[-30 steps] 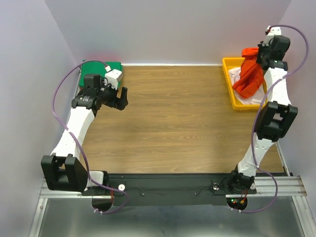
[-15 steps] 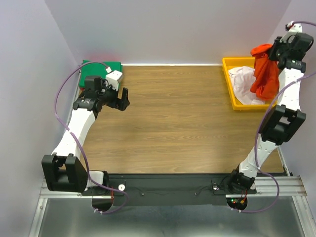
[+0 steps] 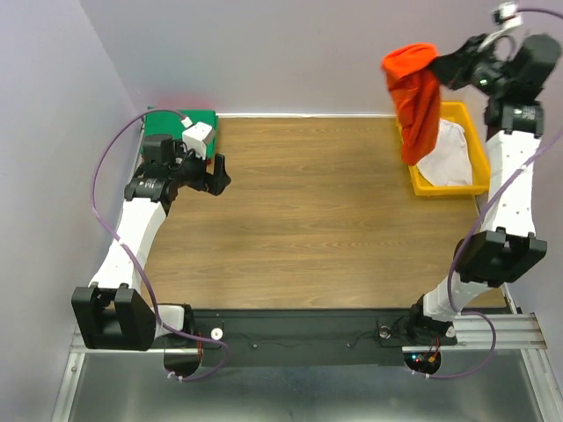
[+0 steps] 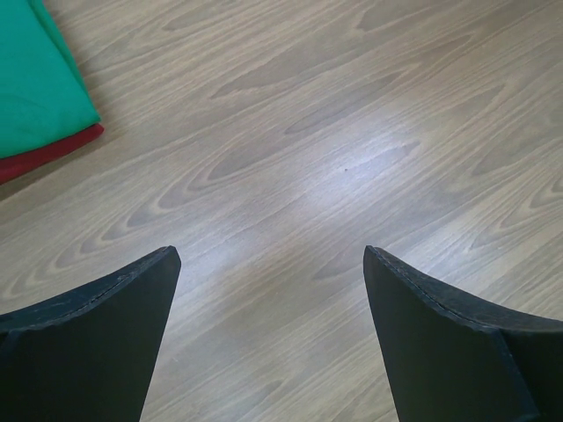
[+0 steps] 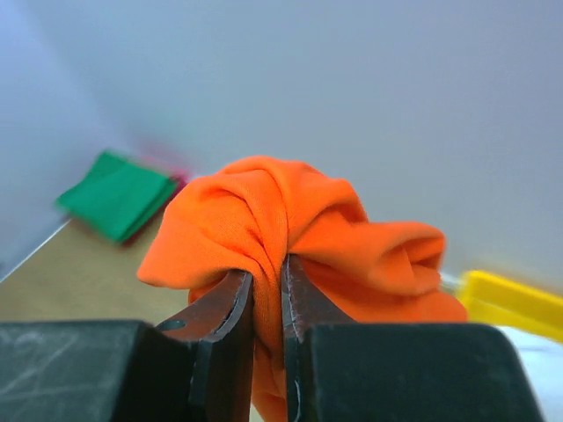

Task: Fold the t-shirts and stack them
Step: Move the tshirt to the center of the board

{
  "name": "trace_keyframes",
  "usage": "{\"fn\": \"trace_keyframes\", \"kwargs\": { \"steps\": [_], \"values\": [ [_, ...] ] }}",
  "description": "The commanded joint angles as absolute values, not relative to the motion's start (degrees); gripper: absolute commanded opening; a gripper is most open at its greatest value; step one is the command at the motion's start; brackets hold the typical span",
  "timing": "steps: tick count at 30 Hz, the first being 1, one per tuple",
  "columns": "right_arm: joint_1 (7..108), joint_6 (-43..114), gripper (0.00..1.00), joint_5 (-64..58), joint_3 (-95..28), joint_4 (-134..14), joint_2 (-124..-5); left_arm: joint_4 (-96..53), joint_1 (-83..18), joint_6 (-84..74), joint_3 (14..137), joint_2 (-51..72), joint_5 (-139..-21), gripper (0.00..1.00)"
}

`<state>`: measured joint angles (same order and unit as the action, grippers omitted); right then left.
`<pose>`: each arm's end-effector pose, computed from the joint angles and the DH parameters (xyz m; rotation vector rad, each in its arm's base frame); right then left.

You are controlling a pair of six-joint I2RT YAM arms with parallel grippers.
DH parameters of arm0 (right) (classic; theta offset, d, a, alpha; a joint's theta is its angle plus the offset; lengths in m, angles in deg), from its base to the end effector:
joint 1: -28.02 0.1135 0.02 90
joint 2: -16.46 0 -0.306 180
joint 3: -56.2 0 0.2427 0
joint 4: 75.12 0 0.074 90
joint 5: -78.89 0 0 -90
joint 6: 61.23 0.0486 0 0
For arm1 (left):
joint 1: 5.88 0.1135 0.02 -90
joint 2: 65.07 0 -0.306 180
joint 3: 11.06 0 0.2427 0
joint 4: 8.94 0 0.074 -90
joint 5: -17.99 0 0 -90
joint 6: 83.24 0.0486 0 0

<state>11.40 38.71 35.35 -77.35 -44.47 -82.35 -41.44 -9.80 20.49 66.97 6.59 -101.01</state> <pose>0.3680 -0.0731 0.5619 -0.3070 1.5129 0.5130 0.2673 -0.0419 0.3796 0.6138 1.8910 -0.4011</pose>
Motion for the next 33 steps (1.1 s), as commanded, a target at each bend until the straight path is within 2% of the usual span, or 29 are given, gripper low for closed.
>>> {"fn": "trace_keyframes", "kwargs": {
  "steps": [1, 3, 4, 5, 7, 8, 11, 15, 19, 23, 24, 25, 27, 33],
  "values": [
    [21.8, 37.2, 0.01, 41.4, -62.7, -45.6, -75.8, -39.6, -9.1, 19.1, 68.6, 3.7, -103.9, 0.98],
    [25.6, 35.6, 0.01, 39.4, -56.5, -45.5, -73.5, -40.0, -9.2, 19.1, 69.1, 3.7, -104.0, 0.98],
    [27.7, 34.8, 0.04, 38.3, -53.8, -44.6, -72.0, -40.4, -9.2, 19.0, 69.3, 3.5, -104.0, 0.98],
    [31.8, 32.4, 0.48, 37.8, -51.3, -43.9, -71.4, -40.5, -9.1, 19.0, 69.8, 3.4, -104.2, 0.97],
    [34.4, 30.8, 0.89, 38.7, -43.7, -42.7, -69.8, -40.6, -9.1, 18.7, 70.1, 3.3, -104.5, 0.97],
    [35.5, 29.6, 1.0, 39.1, -41.4, -42.6, -69.2, -40.7, -9.0, 18.6, 70.4, 3.4, -104.8, 0.97],
    [35.6, 26.9, 1.0, 35.6, -36.6, -40.9, -68.4, -41.4, -9.0, 19.5, 70.6, 3.7, -105.6, 0.98],
    [35.6, 18.9, 1.0, 27.2, -33.8, -33.5, -68.9, -45.0, -9.8, 25.7, 69.3, 4.5, -114.4, 0.98],
    [35.6, 14.9, 0.99, 19.2, -27.9, -29.8, -68.4, -45.3, -14.3, 30.5, 65.8, 5.6, -112.3, 0.96],
    [35.6, 12.9, 0.88, 15.2, -21.8, -29.4, -68.1, -45.3, -19.8, 33.1, 62.6, 9.3, -107.1, 0.86],
    [35.6, 12.4, 0.78, 14.7, -19.8, -29.4, -68.0, -46.0, -21.2, 35.0, 62.0, 10.3, -106.8, 0.82],
    [35.6, 12.2, 0.74, 14.0, -19.0, -29.3, -68.4, -47.5, -24.0, 35.9, 61.8, 12.2, -106.6, 0.75],
    [35.6, 12.0, 0.68, 13.0, -17.0, -29.3, -69.8, -48.3, -27.7, 37.3, 60.6, 13.7, -106.0, 0.68],
    [35.6, 11.2, 0.65, 9.7, -15.2, -29.4, -74.0, -46.1, -44.1, 39.7, 55.5, 16.1, -97.3, 0.69]
  ]
}}
